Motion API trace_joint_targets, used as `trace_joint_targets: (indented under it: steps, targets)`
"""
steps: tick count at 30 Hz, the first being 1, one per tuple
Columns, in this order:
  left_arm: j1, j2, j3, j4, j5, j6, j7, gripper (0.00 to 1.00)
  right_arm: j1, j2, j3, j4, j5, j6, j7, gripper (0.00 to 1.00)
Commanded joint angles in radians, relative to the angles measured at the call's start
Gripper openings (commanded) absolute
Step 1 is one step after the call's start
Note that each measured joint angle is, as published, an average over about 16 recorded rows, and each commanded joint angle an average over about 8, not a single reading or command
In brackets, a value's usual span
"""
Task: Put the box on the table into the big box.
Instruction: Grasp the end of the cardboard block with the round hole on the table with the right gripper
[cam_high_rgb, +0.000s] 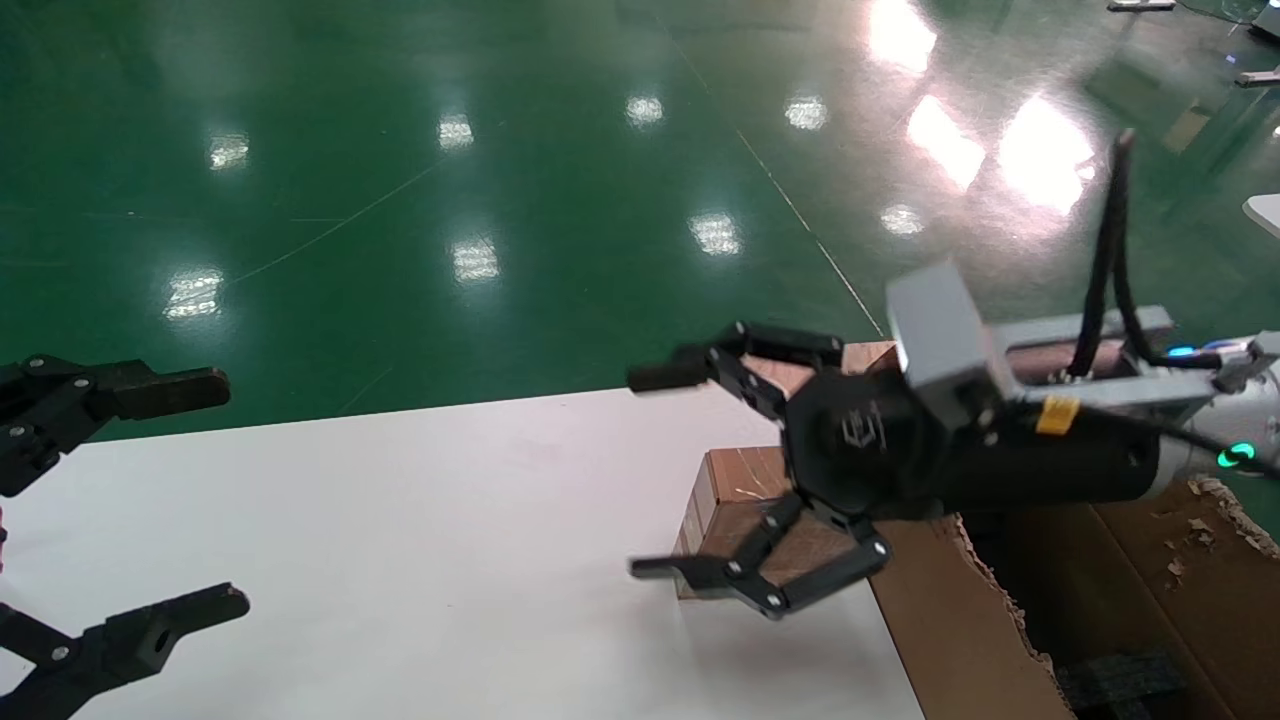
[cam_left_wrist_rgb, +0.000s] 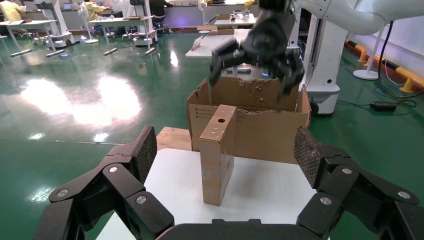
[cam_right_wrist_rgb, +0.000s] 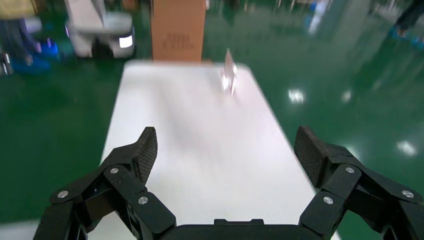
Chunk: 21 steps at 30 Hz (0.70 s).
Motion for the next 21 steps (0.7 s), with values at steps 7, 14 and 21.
trace_joint_targets:
  steps: [7,14,21]
  targets:
    - [0.0,0.0,0.0,0.0,0.0,0.0,0.0,1.0,0.09,0.046,-0.127,-0.114,-0.094,-0.007,-0.089,1.0]
    - [0.0,0.0,0.0,0.0,0.0,0.0,0.0,1.0,0.183,0.025,-0.217,-0.239,-0.182,0.001,-0.169,1.0]
    - [0.0,0.0,0.0,0.0,0.0,0.0,0.0,1.0,0.27,-0.022,-0.297,-0.365,-0.289,0.004,-0.247,1.0]
